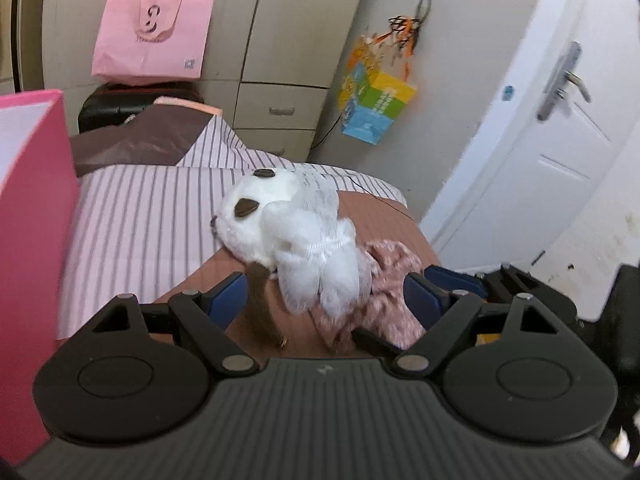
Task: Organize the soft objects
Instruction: 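Grasp the white mesh bath puff with the left tool while the right tool grasps the pink scrunchie, then lift the bath puff and scrunchie and carry both toward the pink box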
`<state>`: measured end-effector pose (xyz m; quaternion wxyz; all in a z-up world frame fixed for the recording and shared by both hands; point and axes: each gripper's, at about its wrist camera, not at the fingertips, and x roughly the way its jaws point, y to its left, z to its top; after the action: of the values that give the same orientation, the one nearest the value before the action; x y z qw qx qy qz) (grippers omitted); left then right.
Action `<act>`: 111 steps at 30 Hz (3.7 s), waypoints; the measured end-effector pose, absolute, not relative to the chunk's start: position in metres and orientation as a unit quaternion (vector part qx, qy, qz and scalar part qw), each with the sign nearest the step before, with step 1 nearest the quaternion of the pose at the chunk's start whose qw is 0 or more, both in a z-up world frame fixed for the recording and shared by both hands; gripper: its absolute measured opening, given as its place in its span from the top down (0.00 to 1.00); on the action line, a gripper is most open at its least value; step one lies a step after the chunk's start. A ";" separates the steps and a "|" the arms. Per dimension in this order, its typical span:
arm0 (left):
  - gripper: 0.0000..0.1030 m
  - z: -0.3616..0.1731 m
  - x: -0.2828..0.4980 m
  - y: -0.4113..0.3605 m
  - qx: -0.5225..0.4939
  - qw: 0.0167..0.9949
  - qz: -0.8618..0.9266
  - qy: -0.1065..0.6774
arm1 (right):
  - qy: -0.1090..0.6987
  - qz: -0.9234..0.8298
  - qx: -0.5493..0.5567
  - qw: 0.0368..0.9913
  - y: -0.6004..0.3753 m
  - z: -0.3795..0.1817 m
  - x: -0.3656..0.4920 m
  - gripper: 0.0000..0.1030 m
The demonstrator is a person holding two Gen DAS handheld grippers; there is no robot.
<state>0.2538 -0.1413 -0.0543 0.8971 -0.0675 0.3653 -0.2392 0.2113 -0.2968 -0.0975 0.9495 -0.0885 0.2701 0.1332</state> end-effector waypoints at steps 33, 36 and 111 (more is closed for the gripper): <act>0.63 -0.100 0.255 -0.135 -0.166 0.916 -0.151 0.332 | 0.290 0.147 0.001 0.946 -0.301 -0.118 0.215 0.80; 0.63 -0.099 0.249 -0.129 -0.168 0.918 -0.153 0.324 | 0.289 0.138 0.009 0.947 -0.299 -0.117 0.209 0.82; 0.63 0.018 0.067 0.094 -0.076 0.928 -0.201 0.305 | 0.313 0.412 -0.006 0.856 -0.138 0.017 0.111 0.82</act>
<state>0.0668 0.0943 0.0181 0.9279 -0.0762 0.3050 -0.2006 0.1111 -0.1381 0.0170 0.8556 -0.0059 0.3134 0.4119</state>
